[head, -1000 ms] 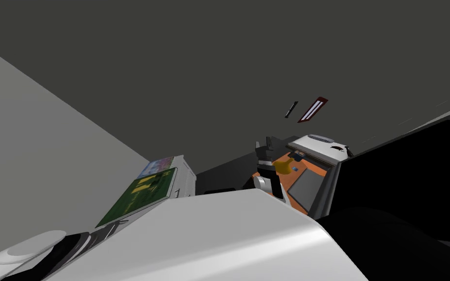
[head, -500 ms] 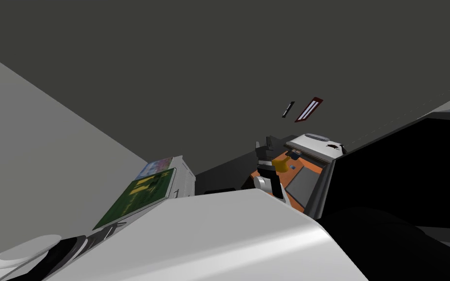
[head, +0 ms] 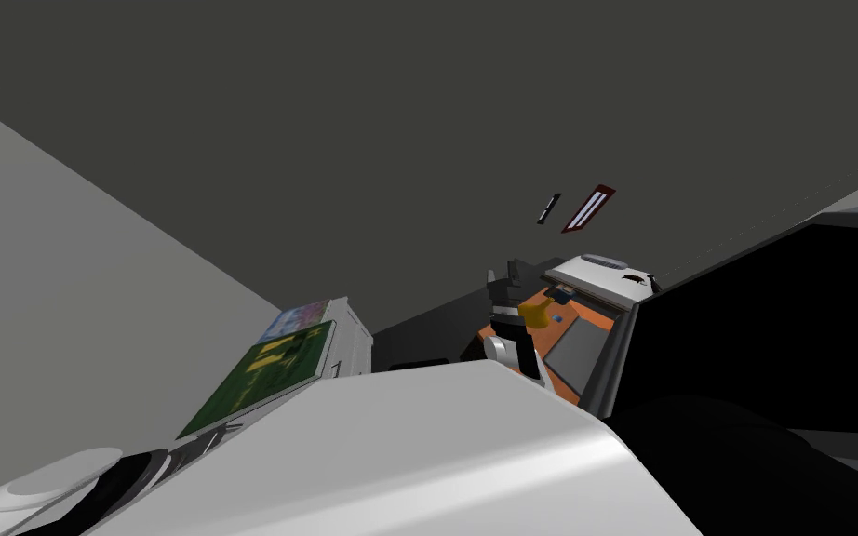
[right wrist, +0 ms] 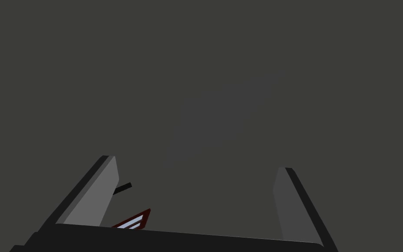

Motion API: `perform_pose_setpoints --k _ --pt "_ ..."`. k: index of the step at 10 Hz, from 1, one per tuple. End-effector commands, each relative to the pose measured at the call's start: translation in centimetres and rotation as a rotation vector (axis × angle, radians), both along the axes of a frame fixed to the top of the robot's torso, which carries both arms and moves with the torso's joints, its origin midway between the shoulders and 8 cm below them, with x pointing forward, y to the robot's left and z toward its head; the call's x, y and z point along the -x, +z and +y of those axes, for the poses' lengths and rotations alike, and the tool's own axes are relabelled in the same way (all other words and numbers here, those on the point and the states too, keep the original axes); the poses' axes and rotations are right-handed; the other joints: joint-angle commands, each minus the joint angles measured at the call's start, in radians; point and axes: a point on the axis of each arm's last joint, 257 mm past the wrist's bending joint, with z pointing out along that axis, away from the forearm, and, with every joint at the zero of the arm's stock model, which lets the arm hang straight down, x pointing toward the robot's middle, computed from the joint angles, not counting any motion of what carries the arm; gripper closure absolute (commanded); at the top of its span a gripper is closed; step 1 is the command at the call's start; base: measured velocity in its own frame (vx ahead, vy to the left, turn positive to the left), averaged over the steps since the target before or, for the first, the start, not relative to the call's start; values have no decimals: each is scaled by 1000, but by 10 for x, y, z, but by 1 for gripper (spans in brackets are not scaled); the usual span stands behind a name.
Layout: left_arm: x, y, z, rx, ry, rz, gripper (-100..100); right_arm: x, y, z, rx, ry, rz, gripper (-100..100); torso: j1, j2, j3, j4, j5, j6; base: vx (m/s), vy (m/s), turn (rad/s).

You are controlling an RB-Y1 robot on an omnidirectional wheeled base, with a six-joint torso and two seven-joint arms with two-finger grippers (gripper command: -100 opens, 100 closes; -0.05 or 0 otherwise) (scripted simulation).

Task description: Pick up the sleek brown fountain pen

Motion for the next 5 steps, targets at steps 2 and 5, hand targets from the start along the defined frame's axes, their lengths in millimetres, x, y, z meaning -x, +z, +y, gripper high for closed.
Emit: perform_pose_setpoints --k 2,5 --pt "4 -13 -7 -7 8 -5 -100 0 0 0 0 0 0 0 3 0 0 0 6 0 -13 -9 -44" --pt "3 -9 0 -18 6 -4 100 0 0 0 0 0 0 0 7 0 0 0 11 0 -1 -1 6"
